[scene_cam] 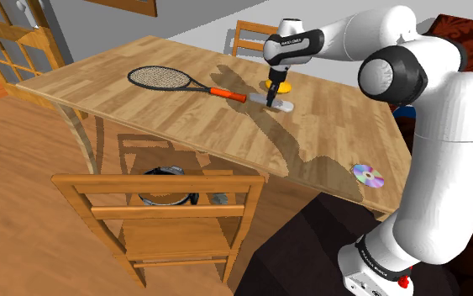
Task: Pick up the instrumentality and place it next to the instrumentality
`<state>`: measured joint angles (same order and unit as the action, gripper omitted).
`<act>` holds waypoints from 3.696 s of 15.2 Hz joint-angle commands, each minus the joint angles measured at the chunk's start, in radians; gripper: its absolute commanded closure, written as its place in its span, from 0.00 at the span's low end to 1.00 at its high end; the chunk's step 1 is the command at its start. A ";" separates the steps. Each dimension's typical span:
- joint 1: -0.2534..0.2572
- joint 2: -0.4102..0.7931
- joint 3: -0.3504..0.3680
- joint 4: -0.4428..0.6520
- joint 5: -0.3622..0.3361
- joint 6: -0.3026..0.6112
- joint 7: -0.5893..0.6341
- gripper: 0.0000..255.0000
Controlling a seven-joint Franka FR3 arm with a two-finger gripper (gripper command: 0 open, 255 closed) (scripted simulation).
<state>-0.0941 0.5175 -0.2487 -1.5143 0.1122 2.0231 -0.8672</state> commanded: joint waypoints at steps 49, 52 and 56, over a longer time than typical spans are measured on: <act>0.053 -1.038 0.041 -1.308 -0.281 0.286 0.251 1.00; 0.053 -1.038 0.041 -1.308 -0.281 0.286 0.251 1.00; 0.053 -1.038 0.041 -1.308 -0.281 0.286 0.251 1.00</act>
<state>-0.0409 -0.5202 -0.2078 -2.8224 -0.1688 2.3092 -0.6157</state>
